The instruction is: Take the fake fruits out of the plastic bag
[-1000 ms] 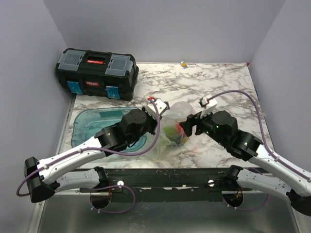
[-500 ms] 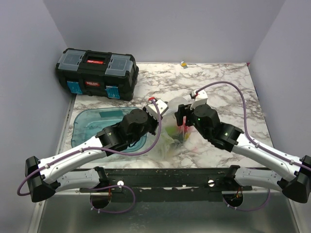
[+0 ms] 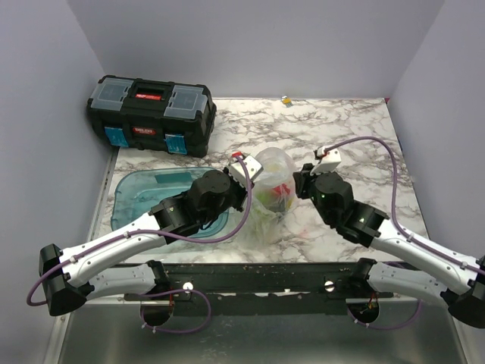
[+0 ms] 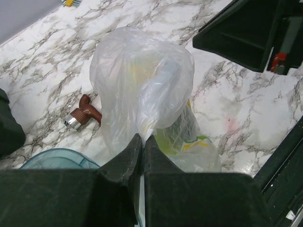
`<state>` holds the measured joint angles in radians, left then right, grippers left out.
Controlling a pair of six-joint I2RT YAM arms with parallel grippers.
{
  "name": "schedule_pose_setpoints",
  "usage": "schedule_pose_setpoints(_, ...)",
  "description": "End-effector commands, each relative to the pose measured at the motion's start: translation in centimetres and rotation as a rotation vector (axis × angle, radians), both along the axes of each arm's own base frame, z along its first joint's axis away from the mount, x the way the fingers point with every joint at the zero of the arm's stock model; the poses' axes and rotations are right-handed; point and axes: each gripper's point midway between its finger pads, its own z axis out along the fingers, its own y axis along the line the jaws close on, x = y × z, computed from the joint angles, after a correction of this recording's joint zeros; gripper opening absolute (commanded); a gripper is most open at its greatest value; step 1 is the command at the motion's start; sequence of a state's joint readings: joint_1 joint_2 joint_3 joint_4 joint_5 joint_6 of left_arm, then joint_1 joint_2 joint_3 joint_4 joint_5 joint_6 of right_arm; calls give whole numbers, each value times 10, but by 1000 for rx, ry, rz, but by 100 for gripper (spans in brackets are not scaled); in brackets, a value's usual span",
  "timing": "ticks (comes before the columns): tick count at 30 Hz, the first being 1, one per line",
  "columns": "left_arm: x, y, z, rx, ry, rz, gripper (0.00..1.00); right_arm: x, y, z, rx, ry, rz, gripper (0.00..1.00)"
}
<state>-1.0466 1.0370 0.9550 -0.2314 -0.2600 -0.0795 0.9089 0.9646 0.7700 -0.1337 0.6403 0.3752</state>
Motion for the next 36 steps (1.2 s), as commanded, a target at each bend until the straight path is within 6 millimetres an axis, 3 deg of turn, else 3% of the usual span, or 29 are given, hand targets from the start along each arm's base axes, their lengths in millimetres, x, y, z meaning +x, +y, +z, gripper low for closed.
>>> schedule_pose_setpoints(1,-1,-1,12,-38,-11,-11,0,-18,11,16,-41,-34,183,34)
schedule_pose_setpoints(3,-1,-2,13,-39,-9,-13,0,-31,25,17,-82,-18,324,61)
schedule_pose_setpoints(5,-2,-3,13,-40,-8,-17,0,-46,41,16,-95,6,460,80)
schedule_pose_setpoints(7,-2,-3,14,-43,-8,-21,0,-48,52,17,-63,35,490,87)
schedule_pose_setpoints(10,-2,-2,13,-44,-9,-20,0,-34,55,18,29,103,361,91)
schedule_pose_setpoints(15,-3,-1,14,-44,-13,-17,0,-19,53,9,168,162,188,88)
schedule_pose_setpoints(19,-5,-1,16,-57,-14,-27,0,-14,51,0,223,177,124,74)
schedule_pose_setpoints(23,-7,-1,19,-68,-19,-35,0,-10,45,-13,243,197,55,69)
schedule_pose_setpoints(25,-8,-1,21,-78,-24,-42,0,-8,39,-20,262,203,-1,68)
schedule_pose_setpoints(27,-9,-1,22,-85,-28,-51,0,-7,36,-23,297,211,-37,75)
schedule_pose_setpoints(33,-13,-5,22,-89,-22,-76,0,-13,58,-10,427,174,82,70)
schedule_pose_setpoints(36,-16,-8,22,-95,-18,-100,0,-20,69,9,515,106,188,66)
